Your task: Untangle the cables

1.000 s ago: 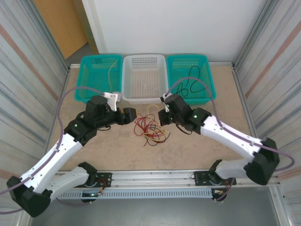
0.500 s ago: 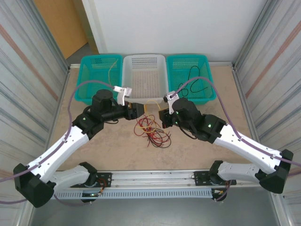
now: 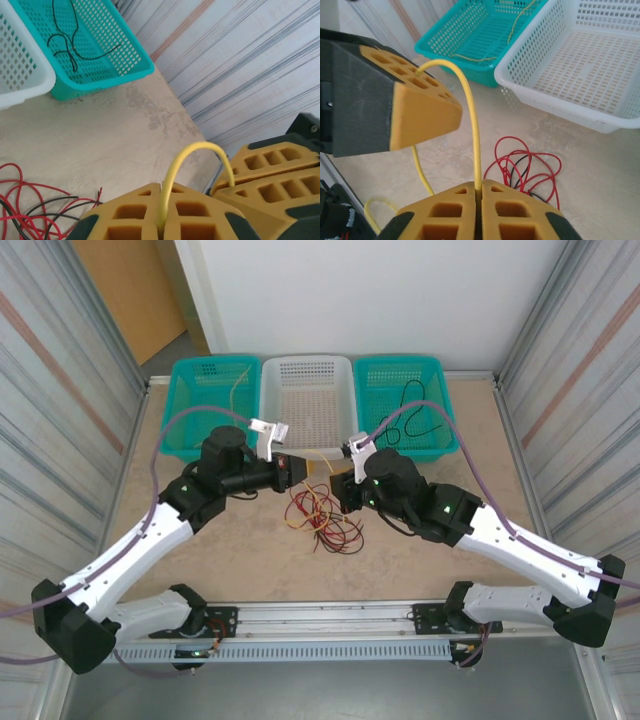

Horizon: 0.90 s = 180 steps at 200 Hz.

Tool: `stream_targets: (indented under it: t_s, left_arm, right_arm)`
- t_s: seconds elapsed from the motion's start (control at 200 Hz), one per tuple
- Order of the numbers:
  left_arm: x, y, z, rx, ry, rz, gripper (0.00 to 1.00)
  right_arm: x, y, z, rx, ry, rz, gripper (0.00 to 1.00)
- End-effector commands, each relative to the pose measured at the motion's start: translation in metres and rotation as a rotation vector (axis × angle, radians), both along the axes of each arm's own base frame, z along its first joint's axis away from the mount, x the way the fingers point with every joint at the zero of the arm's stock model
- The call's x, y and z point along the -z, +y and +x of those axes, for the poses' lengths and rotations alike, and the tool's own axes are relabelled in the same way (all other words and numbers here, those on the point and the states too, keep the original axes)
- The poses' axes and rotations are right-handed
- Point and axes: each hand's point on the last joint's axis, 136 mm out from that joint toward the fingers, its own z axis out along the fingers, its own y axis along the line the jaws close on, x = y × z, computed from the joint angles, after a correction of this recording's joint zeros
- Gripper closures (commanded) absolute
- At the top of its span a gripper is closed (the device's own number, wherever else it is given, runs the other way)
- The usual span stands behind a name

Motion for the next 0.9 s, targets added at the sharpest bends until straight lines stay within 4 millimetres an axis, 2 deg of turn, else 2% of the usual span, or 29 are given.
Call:
stream_targets:
  t_s: [0.0, 0.065, 0.14, 0.256, 0.411, 0.436, 0.461, 0.531, 0.616, 0.727, 0.897]
  left_arm:
    - [-0.044, 0.013, 0.0, -0.055, -0.1, -0.049, 1.0]
    - [-0.057, 0.017, -0.002, -0.061, -0.135, -0.057, 1.0]
    - [-0.07, 0.027, -0.002, -0.092, -0.178, -0.02, 1.0]
    - [-0.085, 0.047, 0.001, -0.15, -0.222, 0.042, 1.0]
    - [-0.09, 0.077, 0.015, -0.242, -0.216, 0.059, 1.0]
    - [-0.089, 0.082, 0.019, -0.264, -0.212, 0.066, 1.0]
    - [-0.089, 0.088, 0.023, -0.291, -0.207, 0.074, 1.0]
    - [-0.088, 0.105, 0.036, -0.375, -0.205, 0.105, 1.0]
    - [-0.095, 0.126, 0.051, -0.467, -0.229, 0.125, 1.0]
    - [-0.109, 0.156, 0.075, -0.593, -0.281, 0.138, 1.0]
    - [-0.115, 0.208, 0.127, -0.789, -0.269, 0.116, 1.0]
  right_arm:
    - [-0.007, -0.005, 0.005, 0.035, -0.035, -0.002, 0.78]
    - [-0.003, -0.009, 0.007, 0.055, -0.037, -0.007, 0.72]
    - [0.003, -0.018, 0.011, 0.107, -0.042, -0.023, 0.71]
    - [0.013, -0.036, 0.017, 0.18, -0.024, -0.032, 0.8]
    - [0.017, -0.059, 0.018, 0.253, -0.017, -0.029, 0.79]
    - [0.022, -0.062, 0.019, 0.266, -0.011, -0.04, 0.76]
    - [0.016, -0.069, 0.017, 0.276, -0.022, -0.016, 0.73]
    - [0.021, -0.078, 0.017, 0.296, -0.007, -0.001, 0.67]
    - [0.025, -0.085, 0.016, 0.308, 0.016, 0.014, 0.61]
    - [0.024, -0.088, 0.015, 0.312, 0.028, 0.015, 0.58]
    - [0.022, -0.09, 0.012, 0.317, 0.037, 0.037, 0.57]
